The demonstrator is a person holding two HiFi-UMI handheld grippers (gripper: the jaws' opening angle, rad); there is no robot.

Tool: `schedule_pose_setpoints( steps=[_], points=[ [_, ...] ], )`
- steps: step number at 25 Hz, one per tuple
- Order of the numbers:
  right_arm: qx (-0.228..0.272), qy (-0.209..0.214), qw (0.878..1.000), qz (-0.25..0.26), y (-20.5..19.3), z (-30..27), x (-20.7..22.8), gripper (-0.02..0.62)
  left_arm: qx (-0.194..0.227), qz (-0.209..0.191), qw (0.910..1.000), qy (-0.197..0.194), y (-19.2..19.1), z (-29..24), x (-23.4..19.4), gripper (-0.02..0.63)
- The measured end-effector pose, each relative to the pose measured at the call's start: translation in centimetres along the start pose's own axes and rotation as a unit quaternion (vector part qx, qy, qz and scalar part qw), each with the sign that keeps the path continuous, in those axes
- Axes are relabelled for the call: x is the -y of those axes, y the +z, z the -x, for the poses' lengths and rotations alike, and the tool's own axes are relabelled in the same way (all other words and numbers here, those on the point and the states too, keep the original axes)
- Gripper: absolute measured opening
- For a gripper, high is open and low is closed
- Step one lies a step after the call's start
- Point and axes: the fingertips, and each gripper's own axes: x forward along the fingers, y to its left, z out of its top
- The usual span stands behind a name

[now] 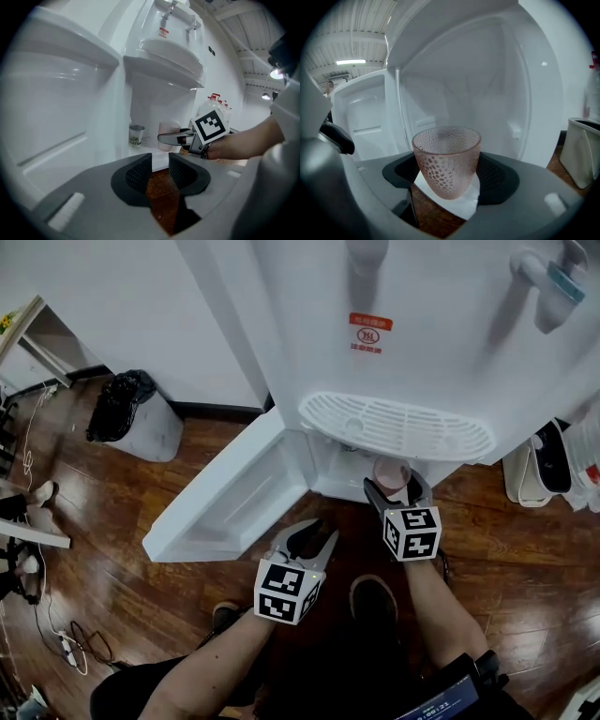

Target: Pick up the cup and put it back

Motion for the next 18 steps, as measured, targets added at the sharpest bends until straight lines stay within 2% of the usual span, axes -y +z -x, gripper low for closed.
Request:
schedule_pose_setpoints(
  steps=[4,7,15,18],
  points=[
    [0.003,-0.005,1.0,0.005,-0.1,-1.1,0.5,0.37,0.008,0.021,0.9997,0.0,0.1,-1.0,-0.1,0.212],
    [0.0,-0.02,1.0,-0.006,-0.6,-2.0,1.3,0.37,0.007,0.007,0.9999,-0.007,0.1,-1.5,0.1,0.161],
    [-0.002,-0.048,0.999,-0.02,-1.0,-4.2,3.1,0.37,0.001,-0.019,0.9995,-0.027,-0.7,-2.4,0.1,0.153],
    [-0.002,-0.05,0.999,-0.016,-0.9,-5.1,2.8,0.37,-0.005,-0.023,0.9993,-0.03,-1.0,-2.5,-0.4,0.11]
  ],
)
